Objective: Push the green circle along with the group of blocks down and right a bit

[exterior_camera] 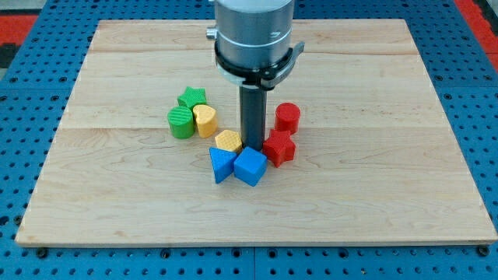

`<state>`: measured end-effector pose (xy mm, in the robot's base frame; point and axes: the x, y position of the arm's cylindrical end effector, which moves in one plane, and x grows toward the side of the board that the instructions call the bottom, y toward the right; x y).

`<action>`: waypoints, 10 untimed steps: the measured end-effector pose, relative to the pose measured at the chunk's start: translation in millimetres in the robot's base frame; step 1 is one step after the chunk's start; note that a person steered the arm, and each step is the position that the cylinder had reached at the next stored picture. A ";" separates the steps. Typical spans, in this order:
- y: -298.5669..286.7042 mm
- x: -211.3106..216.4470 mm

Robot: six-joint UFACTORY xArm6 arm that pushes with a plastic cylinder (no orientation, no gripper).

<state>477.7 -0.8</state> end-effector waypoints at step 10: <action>-121.2 -126.0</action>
<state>351.8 -122.0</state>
